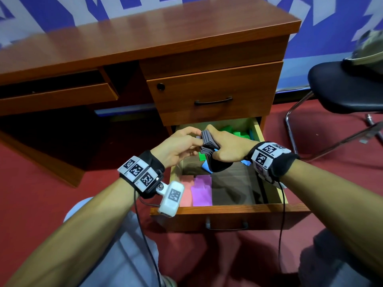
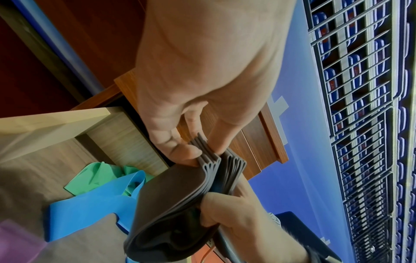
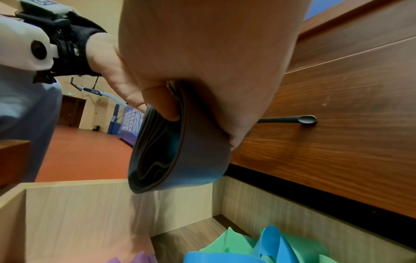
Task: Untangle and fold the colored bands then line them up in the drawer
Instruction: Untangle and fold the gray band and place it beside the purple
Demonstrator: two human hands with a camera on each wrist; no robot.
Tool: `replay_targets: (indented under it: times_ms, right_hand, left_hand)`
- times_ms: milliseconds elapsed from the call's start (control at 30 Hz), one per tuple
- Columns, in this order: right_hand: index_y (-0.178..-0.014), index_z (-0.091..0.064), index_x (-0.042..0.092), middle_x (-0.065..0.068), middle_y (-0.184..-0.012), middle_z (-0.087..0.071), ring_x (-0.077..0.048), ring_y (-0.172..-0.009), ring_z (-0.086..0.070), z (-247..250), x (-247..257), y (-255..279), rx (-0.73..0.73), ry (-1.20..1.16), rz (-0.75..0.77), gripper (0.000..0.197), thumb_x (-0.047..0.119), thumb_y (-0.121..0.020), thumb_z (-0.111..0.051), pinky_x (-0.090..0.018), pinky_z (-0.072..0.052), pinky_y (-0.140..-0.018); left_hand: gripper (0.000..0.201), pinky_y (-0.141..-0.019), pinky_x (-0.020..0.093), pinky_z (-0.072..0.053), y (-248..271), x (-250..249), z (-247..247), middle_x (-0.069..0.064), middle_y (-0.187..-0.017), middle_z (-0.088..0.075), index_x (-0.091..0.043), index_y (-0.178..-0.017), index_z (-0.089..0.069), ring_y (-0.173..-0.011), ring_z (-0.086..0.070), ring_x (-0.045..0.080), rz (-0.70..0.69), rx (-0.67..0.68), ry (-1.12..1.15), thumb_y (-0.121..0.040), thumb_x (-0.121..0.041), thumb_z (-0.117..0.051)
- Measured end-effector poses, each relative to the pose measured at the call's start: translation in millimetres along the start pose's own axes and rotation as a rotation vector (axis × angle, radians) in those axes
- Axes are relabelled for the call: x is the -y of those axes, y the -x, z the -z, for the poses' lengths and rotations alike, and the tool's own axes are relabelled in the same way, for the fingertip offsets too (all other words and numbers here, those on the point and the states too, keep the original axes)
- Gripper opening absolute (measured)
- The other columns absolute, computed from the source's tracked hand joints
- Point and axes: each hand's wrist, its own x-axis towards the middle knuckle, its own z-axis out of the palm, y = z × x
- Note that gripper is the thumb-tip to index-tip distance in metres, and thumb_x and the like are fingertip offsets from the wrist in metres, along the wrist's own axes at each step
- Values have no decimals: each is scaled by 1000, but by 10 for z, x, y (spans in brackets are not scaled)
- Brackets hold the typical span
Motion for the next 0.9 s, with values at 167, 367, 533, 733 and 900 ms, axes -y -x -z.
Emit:
replay_targets:
  times_ms: [167,367,533,733,900]
  right_hand:
    - [-111,-29,14,-15,-88,-62,-31,-74,-64,-40,8,5,-20,-1,39,45,11,-82,-63,-48,-51,-61]
    - [-110,-32,16,-12,-86,-62,-27,-72,-63,-27,10,2,-26,-15,55,42,13,-82,-63,-40,-49,-59]
    - [-109,-33,15,-11,-84,-61,-26,-72,-61,-40,12,-1,-33,-10,52,41,13,-81,-63,-42,-49,-60]
    - [-111,-35,21,-3,-83,-61,-19,-69,-60,-57,30,-4,-47,-37,70,41,15,-80,-63,-36,-48,-60]
    - [-112,-36,18,-6,-83,-62,-16,-65,-58,-59,60,-7,-39,-65,72,42,12,-81,-63,-32,-47,-56]
  left_hand:
    - [25,-56,22,-44,7,-8,7,5,-68,-64,-11,-91,-62,-45,-58,5,3,10,47,-96,13,-53]
    - [19,-60,22,-47,52,-39,-7,2,-69,-68,-9,-99,-63,-57,-62,7,2,54,108,-101,5,-51]
    - [23,-55,21,-51,97,-73,22,9,-83,-68,-6,-95,-66,-70,-64,14,1,60,153,-105,0,-45]
    - [13,-50,22,-48,52,-73,57,12,-84,-63,-5,-102,-58,-67,-60,17,-18,-20,154,-100,6,-52]
    - [15,-56,24,-46,38,-90,121,11,-84,-64,-3,-112,-56,-67,-61,15,-27,-4,115,-99,4,-56]
